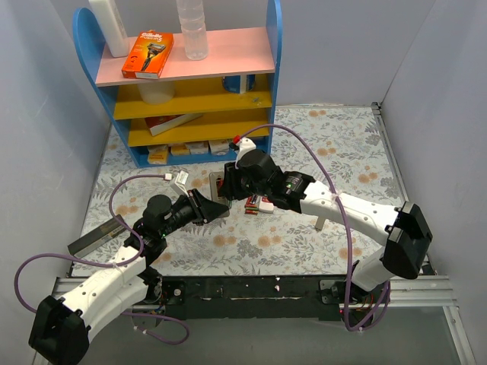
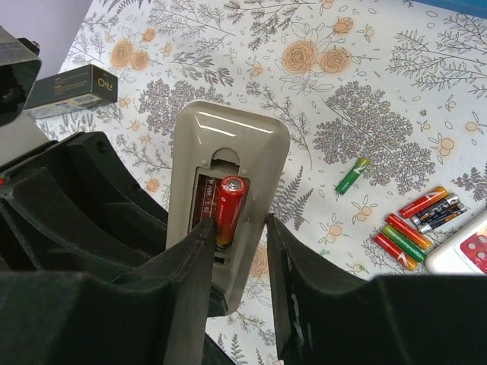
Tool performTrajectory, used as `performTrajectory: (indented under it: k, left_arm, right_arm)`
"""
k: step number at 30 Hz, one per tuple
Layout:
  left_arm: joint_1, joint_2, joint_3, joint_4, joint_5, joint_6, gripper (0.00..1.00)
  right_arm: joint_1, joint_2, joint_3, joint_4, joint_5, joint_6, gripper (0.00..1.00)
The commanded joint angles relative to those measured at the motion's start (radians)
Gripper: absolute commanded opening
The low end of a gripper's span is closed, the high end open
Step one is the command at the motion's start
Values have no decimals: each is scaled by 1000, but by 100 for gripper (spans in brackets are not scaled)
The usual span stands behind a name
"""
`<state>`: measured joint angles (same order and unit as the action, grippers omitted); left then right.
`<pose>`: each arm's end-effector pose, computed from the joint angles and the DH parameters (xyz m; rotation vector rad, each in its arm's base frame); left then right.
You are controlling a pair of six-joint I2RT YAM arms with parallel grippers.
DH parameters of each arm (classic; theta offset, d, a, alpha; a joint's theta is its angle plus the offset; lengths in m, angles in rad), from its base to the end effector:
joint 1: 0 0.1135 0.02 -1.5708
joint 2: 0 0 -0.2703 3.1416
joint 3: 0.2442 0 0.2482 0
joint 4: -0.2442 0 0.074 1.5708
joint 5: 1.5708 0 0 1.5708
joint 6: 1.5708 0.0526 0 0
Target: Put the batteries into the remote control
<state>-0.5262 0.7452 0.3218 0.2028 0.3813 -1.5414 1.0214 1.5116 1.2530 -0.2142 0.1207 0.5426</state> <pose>0.1505 -0.1101 0.2257 -0.7575 2.0479 -1.6975 0.1958 0.3076 0.3223 -0.4322 2.1058 0.8340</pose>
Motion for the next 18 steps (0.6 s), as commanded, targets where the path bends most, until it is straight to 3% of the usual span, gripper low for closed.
performTrajectory:
  k: [1,12,18]
  left_arm:
    - [-6,-29,5,64,36,14,0]
    - [-5,-32,-1,50,34,17,0]
    - [-6,-38,-4,40,36,20,0]
  right_arm:
    - [6,24,49,-13,5,-36,42]
    - [6,-17,111,-43,4,-145,62]
    - [5,-76,131,-51,-39,-332,64]
